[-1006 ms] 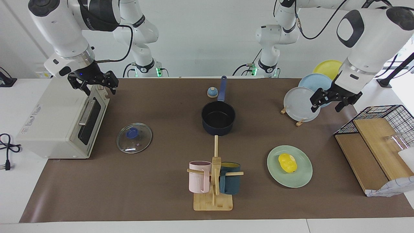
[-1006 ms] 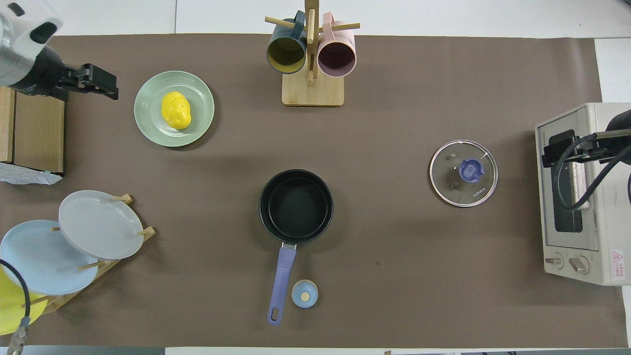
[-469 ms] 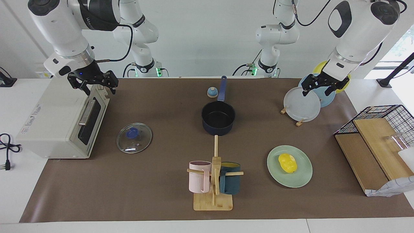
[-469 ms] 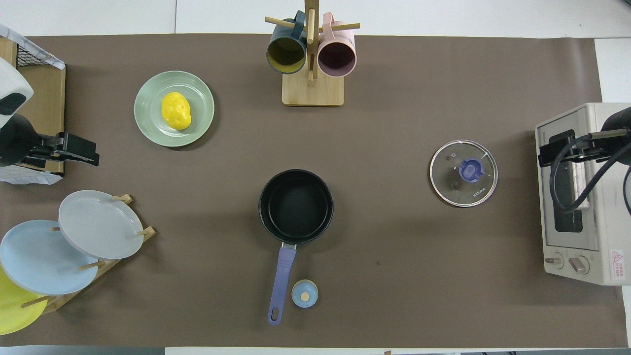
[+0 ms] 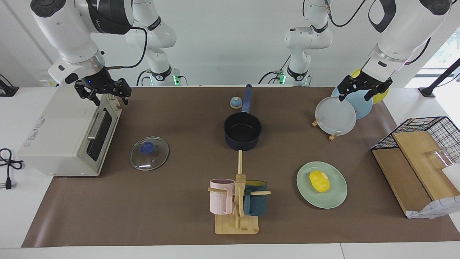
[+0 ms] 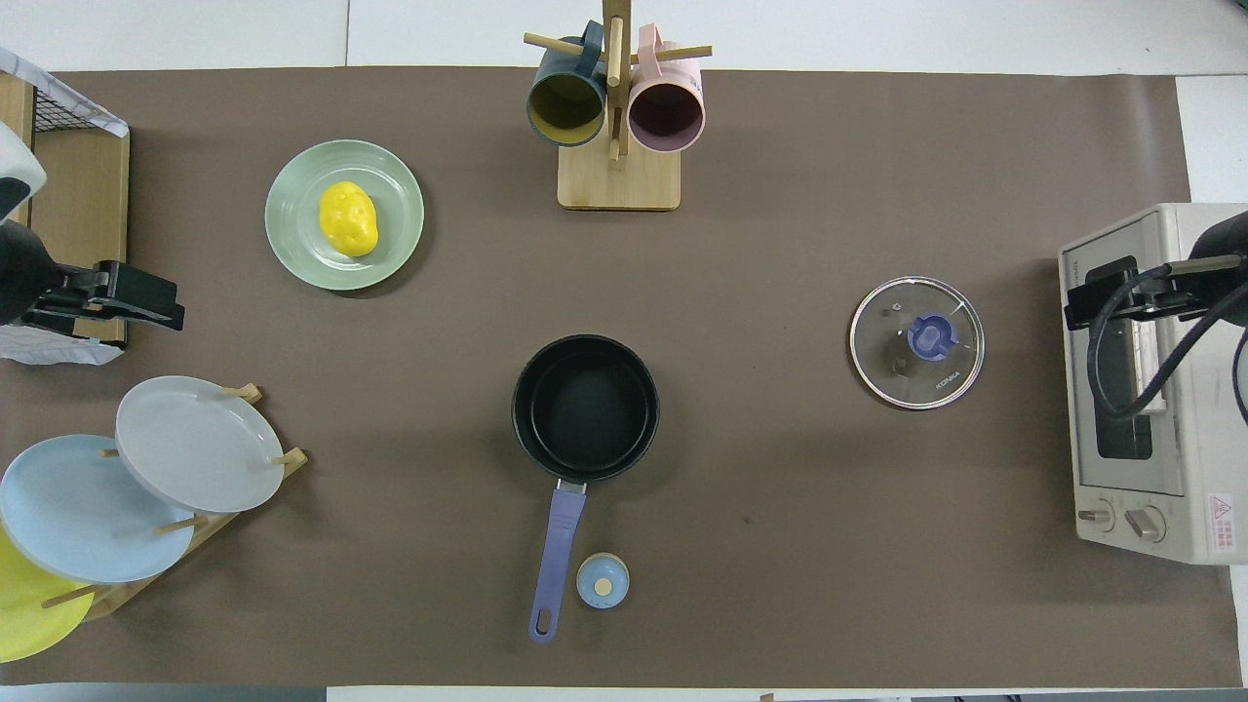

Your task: Transfer potato from pot to plate

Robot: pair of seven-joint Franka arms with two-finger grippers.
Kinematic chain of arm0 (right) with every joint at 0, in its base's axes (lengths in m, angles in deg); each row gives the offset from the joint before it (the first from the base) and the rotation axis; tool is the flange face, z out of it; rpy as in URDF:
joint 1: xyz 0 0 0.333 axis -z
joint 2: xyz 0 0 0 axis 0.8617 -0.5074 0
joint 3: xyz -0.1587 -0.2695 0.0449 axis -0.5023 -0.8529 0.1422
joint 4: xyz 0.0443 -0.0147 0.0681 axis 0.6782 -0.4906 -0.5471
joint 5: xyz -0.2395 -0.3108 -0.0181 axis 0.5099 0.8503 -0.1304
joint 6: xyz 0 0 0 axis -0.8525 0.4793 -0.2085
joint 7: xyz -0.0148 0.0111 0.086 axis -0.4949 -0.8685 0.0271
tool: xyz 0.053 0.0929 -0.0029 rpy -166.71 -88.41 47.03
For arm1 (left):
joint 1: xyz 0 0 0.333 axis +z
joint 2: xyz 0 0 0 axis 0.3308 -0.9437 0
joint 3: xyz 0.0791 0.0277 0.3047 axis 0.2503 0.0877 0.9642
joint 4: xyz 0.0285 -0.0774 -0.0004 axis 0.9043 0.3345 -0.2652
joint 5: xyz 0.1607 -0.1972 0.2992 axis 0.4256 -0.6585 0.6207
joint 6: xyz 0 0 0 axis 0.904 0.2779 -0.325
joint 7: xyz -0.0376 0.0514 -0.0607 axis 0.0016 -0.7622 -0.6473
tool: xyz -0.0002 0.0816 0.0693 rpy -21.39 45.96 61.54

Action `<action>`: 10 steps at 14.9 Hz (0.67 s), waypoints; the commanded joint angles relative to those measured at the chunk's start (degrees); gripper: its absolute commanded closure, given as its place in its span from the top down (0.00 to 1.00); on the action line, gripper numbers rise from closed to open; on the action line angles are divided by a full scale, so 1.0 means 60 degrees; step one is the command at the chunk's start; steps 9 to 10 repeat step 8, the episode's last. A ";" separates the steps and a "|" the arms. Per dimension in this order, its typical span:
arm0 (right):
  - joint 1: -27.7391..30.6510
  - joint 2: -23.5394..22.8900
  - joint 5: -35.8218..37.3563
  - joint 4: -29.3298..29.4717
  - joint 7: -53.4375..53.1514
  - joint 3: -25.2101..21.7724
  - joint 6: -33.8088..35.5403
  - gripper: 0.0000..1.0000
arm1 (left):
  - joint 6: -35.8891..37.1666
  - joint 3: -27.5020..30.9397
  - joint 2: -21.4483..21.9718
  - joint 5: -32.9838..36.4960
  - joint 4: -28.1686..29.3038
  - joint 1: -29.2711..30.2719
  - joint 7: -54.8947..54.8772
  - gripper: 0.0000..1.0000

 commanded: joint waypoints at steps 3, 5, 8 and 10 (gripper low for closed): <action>0.0107 0.0111 -0.0148 -0.0086 -0.0085 0.0052 -0.0147 1.00 | 0.0083 -0.0032 -0.0067 0.0213 -0.0012 0.0036 0.0023 1.00; 0.0107 0.0111 -0.0148 -0.0071 -0.0085 0.0052 -0.0147 1.00 | 0.0083 -0.0047 0.0079 0.0213 0.0163 0.0051 0.0009 1.00; 0.0107 0.0111 -0.0148 -0.0086 -0.0085 0.0052 -0.0147 1.00 | 0.0054 -0.0032 0.0051 0.0213 0.0149 0.0051 -0.0050 1.00; 0.0107 0.0111 -0.0148 -0.0086 -0.0085 0.0052 -0.0147 1.00 | 0.0054 -0.0032 0.0051 0.0213 0.0149 0.0051 -0.0050 1.00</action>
